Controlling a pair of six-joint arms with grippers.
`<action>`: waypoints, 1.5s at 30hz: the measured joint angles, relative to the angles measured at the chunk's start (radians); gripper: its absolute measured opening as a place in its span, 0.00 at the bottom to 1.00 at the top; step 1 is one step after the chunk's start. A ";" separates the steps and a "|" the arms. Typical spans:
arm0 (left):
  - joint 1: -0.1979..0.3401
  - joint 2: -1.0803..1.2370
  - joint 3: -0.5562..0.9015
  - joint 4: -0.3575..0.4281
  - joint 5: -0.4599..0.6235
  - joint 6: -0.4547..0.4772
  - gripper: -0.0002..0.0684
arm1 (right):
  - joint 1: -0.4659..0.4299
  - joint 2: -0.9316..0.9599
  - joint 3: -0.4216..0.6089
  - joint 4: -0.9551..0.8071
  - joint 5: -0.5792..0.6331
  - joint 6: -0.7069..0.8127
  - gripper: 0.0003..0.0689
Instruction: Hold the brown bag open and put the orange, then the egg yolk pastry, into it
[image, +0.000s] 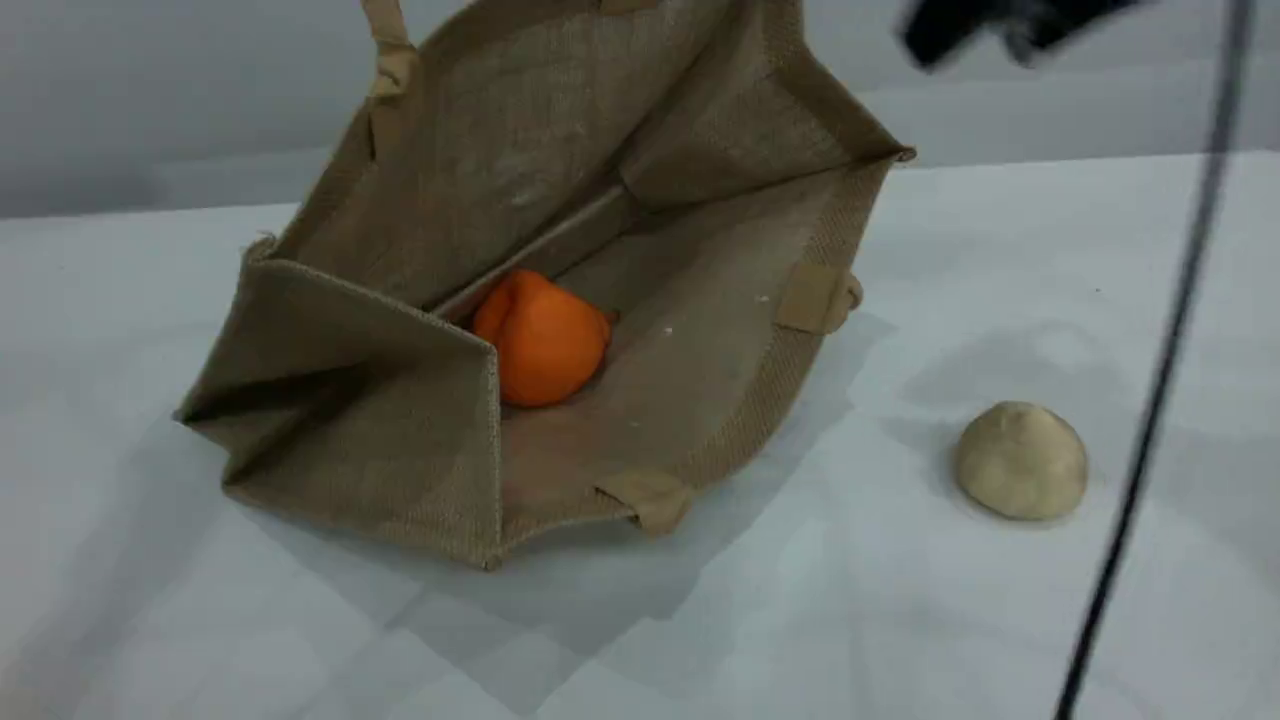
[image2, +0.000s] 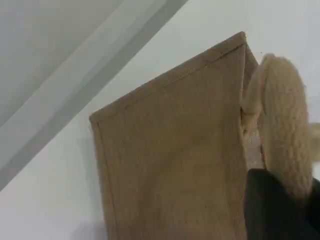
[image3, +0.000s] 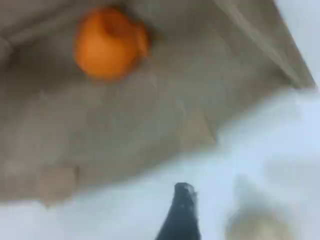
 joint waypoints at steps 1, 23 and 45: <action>0.000 0.000 0.000 0.000 0.000 0.000 0.13 | -0.017 -0.001 0.000 -0.042 0.030 0.045 0.84; 0.000 0.000 0.000 -0.002 0.000 0.001 0.13 | -0.024 0.215 0.000 -0.281 0.103 0.430 0.84; 0.000 0.000 0.000 -0.003 0.000 0.002 0.13 | 0.026 0.362 0.000 -0.255 0.015 0.418 0.84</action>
